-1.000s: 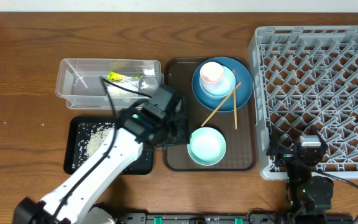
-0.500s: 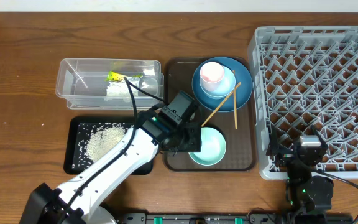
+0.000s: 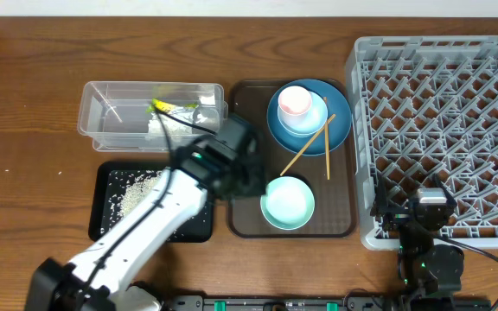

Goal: Sort waste into correct bins and load items into the dishwasher rack
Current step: 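Withdraw the left gripper to a hold pose beside the black tray, then move the right gripper from the rack to the chopsticks on the plate, then grasp one chopstick with the right gripper and lift it, then carry the chopstick to the dish rack and insert it upright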

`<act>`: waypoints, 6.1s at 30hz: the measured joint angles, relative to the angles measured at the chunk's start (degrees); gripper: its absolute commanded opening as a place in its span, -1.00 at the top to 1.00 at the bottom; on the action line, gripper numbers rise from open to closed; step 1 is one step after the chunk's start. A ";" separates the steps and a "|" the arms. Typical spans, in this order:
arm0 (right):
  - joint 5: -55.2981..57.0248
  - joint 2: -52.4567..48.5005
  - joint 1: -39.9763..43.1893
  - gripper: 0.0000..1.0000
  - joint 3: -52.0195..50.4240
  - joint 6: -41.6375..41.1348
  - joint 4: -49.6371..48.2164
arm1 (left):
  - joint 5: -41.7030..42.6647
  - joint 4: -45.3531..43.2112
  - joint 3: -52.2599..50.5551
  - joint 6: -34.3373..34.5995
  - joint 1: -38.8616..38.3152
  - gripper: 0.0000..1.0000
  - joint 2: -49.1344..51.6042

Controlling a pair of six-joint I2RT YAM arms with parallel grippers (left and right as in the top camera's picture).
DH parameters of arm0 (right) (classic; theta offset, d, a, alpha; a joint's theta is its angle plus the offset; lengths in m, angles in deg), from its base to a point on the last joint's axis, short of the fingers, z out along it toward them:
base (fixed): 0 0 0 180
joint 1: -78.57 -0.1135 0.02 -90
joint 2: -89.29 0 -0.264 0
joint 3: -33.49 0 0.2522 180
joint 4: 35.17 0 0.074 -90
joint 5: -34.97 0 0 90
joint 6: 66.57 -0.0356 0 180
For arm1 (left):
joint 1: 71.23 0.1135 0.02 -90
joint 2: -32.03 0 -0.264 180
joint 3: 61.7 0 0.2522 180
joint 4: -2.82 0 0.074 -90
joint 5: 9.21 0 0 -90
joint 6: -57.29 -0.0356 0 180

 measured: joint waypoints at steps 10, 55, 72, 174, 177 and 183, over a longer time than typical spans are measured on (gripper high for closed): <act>-9.75 0.00 0.00 -0.98 0.00 -8.37 -0.09 | -0.35 3.19 0.02 -1.81 24.98 -0.66 -15.52; -28.79 -68.00 -16.52 0.27 55.74 -33.11 28.87 | -0.24 3.82 0.00 -1.73 31.47 -0.90 -19.02; 0.76 -74.75 -25.07 0.28 55.76 -33.07 33.68 | -0.22 3.82 0.00 -1.73 31.47 -0.90 -19.02; 7.15 -80.19 -9.51 0.79 58.05 -12.98 43.87 | -0.24 3.82 0.00 -1.73 31.47 -0.91 -19.02; 7.39 -80.43 -9.38 0.56 58.05 -12.85 43.85 | -0.24 3.82 0.00 -1.73 31.47 -0.91 -19.02; 8.22 -80.43 -9.22 0.47 58.05 -12.50 43.93 | -0.24 3.80 0.00 -1.73 31.47 -0.91 -19.02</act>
